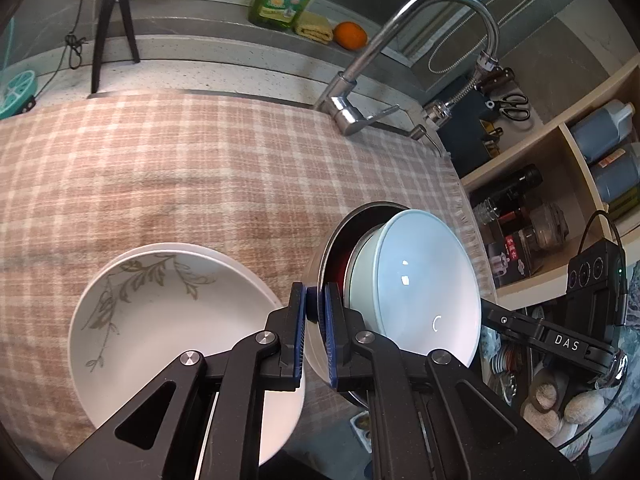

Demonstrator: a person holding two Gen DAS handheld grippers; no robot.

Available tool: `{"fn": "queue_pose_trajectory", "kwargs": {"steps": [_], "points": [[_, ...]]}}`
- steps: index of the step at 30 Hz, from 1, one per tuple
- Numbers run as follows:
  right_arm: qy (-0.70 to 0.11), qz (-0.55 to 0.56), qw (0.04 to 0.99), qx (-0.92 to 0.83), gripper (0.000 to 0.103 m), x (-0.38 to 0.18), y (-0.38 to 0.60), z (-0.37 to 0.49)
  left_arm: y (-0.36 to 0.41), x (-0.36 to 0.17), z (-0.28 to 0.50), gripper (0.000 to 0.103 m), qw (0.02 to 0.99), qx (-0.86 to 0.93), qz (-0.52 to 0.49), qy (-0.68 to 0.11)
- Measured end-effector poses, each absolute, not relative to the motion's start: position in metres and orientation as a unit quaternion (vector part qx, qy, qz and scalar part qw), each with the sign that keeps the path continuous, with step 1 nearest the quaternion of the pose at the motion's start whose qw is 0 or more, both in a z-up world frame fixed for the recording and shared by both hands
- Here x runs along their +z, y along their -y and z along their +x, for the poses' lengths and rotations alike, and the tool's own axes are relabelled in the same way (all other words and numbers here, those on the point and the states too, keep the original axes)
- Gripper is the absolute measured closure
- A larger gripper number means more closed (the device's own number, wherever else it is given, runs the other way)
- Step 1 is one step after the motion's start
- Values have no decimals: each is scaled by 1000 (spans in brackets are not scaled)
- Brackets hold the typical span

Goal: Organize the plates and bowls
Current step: 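Grip the rim of the nested bowl stack with both grippers, then lift the bowl stack and lower it onto the white plate stack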

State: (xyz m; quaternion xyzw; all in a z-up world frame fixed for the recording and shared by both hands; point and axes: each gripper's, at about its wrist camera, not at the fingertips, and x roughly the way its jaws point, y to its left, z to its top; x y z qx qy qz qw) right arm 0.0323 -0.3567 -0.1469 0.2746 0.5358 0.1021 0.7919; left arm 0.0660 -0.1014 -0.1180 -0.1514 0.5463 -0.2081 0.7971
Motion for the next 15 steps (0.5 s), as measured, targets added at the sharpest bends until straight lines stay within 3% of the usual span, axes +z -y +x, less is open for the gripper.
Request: {"fn": "queue_pose_trajectory", "kwargs": {"steps": [15], "points": [[-545,246,788,146,93,-141,308,43,51,-109,52,96,814,-164,-176,-528]]}}
